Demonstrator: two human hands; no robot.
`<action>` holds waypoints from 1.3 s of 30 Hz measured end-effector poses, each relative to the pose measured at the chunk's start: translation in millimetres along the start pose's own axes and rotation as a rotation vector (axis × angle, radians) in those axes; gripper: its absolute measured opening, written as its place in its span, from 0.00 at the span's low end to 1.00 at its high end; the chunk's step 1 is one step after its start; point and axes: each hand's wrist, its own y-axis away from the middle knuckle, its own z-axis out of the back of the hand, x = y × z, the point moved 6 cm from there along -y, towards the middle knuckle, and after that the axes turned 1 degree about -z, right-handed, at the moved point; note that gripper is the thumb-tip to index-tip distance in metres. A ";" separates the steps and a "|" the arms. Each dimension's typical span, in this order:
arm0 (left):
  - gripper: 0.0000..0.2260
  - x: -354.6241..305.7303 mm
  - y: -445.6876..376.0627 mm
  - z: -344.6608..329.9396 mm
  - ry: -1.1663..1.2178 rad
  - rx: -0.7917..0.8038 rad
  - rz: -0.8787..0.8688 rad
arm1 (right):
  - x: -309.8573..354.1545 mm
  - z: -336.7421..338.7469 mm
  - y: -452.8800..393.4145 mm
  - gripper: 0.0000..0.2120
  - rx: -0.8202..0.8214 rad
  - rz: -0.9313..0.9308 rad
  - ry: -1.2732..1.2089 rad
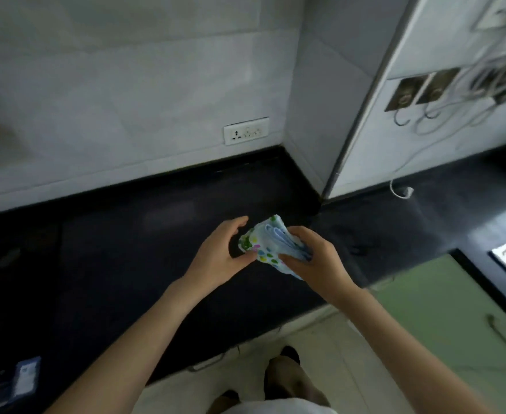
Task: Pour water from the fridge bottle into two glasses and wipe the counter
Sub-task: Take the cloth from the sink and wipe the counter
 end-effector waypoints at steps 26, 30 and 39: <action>0.14 -208.1 154.9 -249.3 0.191 0.818 -0.562 | -11.7 101.0 401.6 0.19 -0.847 -0.513 0.026; 0.12 -242.8 189.9 -286.0 0.139 0.792 -0.620 | -30.4 123.1 452.1 0.16 -0.838 -0.528 0.009; 0.15 -293.4 233.2 -353.8 -0.032 0.721 -0.767 | -68.2 177.4 521.4 0.15 -0.792 -0.537 0.022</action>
